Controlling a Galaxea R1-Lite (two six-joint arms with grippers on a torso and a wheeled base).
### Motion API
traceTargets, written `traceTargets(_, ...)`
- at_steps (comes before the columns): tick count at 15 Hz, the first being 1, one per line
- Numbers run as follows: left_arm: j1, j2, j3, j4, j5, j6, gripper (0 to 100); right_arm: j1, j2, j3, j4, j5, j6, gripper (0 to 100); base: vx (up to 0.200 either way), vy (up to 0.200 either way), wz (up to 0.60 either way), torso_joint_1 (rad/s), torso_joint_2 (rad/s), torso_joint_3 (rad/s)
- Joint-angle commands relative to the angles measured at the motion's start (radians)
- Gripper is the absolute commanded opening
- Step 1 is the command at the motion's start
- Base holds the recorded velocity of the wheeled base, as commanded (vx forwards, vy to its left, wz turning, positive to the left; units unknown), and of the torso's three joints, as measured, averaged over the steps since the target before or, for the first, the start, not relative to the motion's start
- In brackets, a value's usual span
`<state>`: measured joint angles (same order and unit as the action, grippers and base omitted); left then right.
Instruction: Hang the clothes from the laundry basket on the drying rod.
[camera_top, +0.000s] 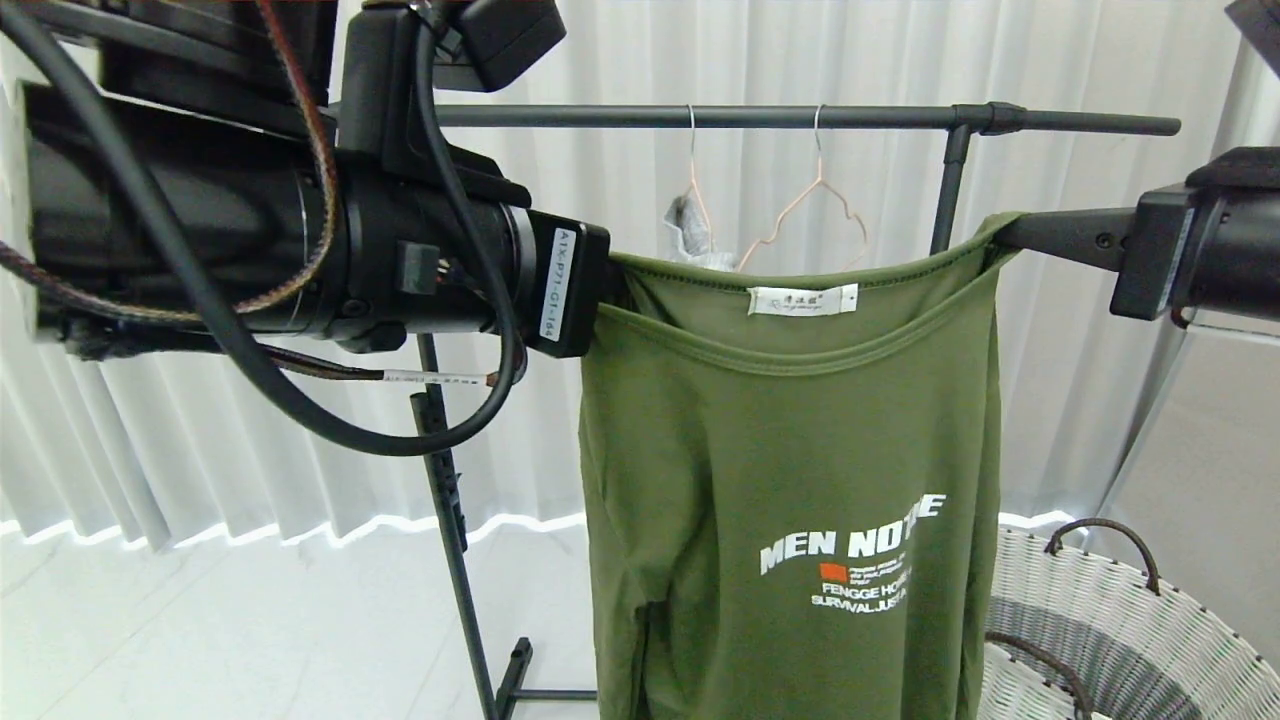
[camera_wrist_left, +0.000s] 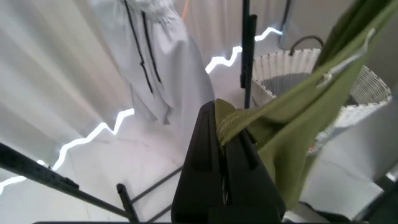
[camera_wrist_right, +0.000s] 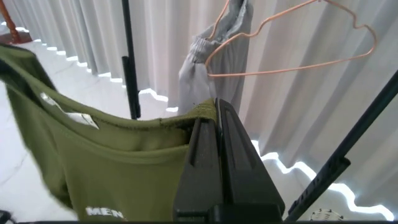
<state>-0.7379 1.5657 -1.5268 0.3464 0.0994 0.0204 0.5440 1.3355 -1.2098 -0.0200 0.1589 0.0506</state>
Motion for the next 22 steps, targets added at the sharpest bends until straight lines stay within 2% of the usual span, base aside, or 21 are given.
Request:
traceTargets(1, 0.025, 0.042, 0.002, -0.020, 0.000, -0.004, 0, 0.005, -0.024, 0.019, 0.005, 0.004, 0.000, 0, 0.000, 0.000, 0.00, 0.000, 0.00, 0.000)
traceTargets(4, 0.051, 0.135, -0.027, -0.092, 0.010, -0.004, 0, 0.062, -0.065, 0.058, 0.012, 0.007, 0.000, 0, 0.000, 0.000, 0.00, 0.000, 0.00, 0.000)
traceTargets(8, 0.087, 0.195, -0.076, -0.101, 0.028, -0.007, 0, 0.139, -0.098, 0.096, 0.012, 0.007, -0.002, 0, 0.000, 0.000, 0.00, 0.000, 0.00, 0.000)
traceTargets(13, 0.087, 0.155, -0.059, -0.101, 0.029, -0.005, 0, 0.076, -0.053, 0.078, 0.000, 0.008, 0.000, 0, 0.000, 0.000, 0.00, 0.000, 0.00, 0.000)
traceTargets(17, 0.051, -0.012, 0.083, -0.096, 0.022, 0.000, 0, -0.030, 0.047, 0.018, -0.034, 0.068, 0.011, 0, 0.000, 0.000, 0.00, 0.000, 0.00, 0.000)
traceTargets(19, 0.014, -0.089, 0.139, -0.095, 0.022, 0.003, 0, -0.039, 0.108, -0.001, -0.090, 0.071, 0.018, 0, 0.000, 0.000, 0.00, 0.000, 0.00, 0.000)
traceTargets(22, 0.006, -0.090, 0.142, -0.096, 0.028, 0.004, 0, -0.039, 0.128, -0.001, -0.113, 0.065, 0.020, 0, 0.000, 0.000, 0.00, 0.000, 0.00, 0.000)
